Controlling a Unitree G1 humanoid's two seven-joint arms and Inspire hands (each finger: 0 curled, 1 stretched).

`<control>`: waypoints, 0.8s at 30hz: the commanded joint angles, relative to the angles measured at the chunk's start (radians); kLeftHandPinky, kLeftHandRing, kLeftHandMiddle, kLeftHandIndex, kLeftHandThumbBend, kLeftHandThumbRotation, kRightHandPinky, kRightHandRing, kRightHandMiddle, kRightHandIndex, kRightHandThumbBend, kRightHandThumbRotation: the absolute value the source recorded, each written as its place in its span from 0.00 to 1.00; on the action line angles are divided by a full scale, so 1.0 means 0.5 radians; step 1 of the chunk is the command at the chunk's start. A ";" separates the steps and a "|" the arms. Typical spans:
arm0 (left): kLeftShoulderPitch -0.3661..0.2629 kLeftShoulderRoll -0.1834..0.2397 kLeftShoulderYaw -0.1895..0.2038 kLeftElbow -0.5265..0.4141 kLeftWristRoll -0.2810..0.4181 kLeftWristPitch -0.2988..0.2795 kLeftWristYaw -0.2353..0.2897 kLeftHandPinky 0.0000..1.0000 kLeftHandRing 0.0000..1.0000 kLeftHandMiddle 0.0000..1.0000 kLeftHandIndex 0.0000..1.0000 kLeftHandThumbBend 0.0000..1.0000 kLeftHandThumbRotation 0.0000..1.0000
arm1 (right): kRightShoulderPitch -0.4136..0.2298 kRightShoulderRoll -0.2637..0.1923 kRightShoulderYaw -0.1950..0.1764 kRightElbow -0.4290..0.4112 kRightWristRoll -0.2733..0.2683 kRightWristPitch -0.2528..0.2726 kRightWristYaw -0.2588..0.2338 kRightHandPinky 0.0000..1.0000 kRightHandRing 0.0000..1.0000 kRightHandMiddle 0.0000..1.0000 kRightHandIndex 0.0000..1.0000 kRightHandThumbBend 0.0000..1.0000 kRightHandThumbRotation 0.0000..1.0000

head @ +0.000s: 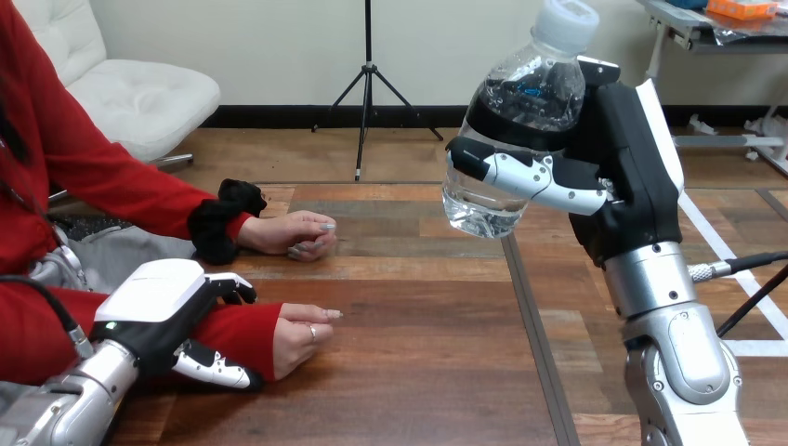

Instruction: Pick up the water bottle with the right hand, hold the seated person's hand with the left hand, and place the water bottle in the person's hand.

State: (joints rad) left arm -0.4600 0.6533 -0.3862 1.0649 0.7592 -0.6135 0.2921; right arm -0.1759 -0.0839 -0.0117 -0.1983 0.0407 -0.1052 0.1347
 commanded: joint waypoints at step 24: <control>-0.177 -0.109 -0.285 0.158 0.152 0.190 -0.084 0.55 0.61 0.65 0.70 1.00 0.42 | -0.057 -0.005 -0.017 -0.167 0.047 0.022 0.005 0.05 0.09 0.15 0.17 0.57 0.00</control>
State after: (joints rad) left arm -0.5345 0.6440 -0.4680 1.1012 0.7934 -0.5488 0.2773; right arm -0.1607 -0.0836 -0.0117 -0.1989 0.0429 -0.0850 0.1382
